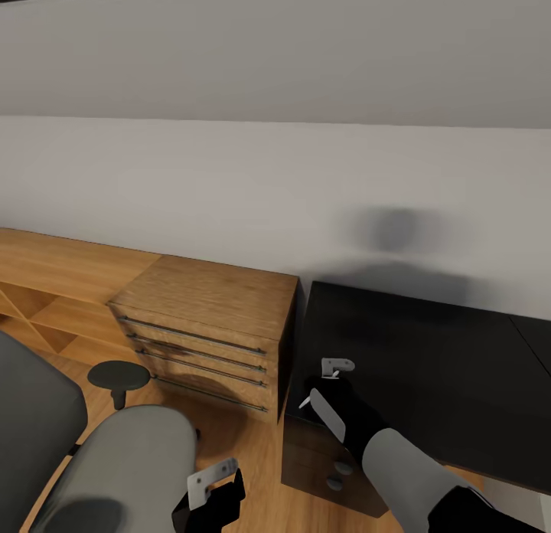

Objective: In the bedroom, organize the workspace by keeping the computer under the desk, ensuring the monitor is on the desk, placing the keyboard on the desk next to the monitor, placing the mouse on the desk next to the keyboard, moving the folder from the swivel chair onto the desk next to the mouse, stacking the notebook on top of the folder with the pen on top of the notebook, and positioning the swivel chair next to the desk.

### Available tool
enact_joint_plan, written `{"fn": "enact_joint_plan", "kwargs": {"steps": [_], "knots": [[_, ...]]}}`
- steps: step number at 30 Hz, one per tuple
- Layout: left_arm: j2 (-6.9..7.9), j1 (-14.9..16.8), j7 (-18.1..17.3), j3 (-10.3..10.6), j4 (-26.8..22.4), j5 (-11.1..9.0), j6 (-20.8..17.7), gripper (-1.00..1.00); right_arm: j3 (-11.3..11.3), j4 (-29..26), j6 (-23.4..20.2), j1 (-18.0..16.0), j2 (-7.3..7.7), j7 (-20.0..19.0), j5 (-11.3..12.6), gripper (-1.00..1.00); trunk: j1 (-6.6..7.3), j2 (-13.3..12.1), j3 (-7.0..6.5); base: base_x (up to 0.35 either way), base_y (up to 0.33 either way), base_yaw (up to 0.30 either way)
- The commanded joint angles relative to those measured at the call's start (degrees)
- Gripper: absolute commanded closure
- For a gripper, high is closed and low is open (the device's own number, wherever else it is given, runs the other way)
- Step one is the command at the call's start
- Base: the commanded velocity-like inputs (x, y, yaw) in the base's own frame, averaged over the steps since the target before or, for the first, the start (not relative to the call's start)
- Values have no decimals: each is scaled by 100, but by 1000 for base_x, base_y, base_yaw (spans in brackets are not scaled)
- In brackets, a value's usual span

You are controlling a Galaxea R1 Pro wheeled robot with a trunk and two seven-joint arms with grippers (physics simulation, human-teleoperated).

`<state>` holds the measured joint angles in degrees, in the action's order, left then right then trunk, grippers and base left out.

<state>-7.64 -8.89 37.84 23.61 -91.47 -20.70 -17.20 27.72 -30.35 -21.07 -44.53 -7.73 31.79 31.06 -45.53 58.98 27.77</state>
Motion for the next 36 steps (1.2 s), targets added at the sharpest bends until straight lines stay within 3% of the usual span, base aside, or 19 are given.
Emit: {"fn": "enact_joint_plan", "kwargs": {"steps": [1, 10, 27, 28, 36], "knots": [[0, 1, 33, 3, -11, -30, -21, -100, 32, 11, -55, -3, 8, 46, 41, -100, -2, 3, 6, 0, 0, 0], [-1, 1, 34, 3, -11, -30, -21, -100, 32, 12, -55, -3, 8, 46, 41, -100, -199, 364, 168, 0, 0, 0], [-2, 1, 37, -2, -11, -32, -21, -100, 32, 16, -55, -3, 8, 46, 41, -100, -199, 364, 168, 0, 0, 0], [-2, 1, 37, -2, -11, -32, -21, -100, 34, 17, -55, -3, 8, 46, 41, 100, -199, 364, 168, 0, 0, 0], [-7, 1, 38, 5, -11, -31, -21, -100, 32, 37, -55, -3, 8, 43, 41, 100, -199, 364, 168, 0, 0, 0]]}}
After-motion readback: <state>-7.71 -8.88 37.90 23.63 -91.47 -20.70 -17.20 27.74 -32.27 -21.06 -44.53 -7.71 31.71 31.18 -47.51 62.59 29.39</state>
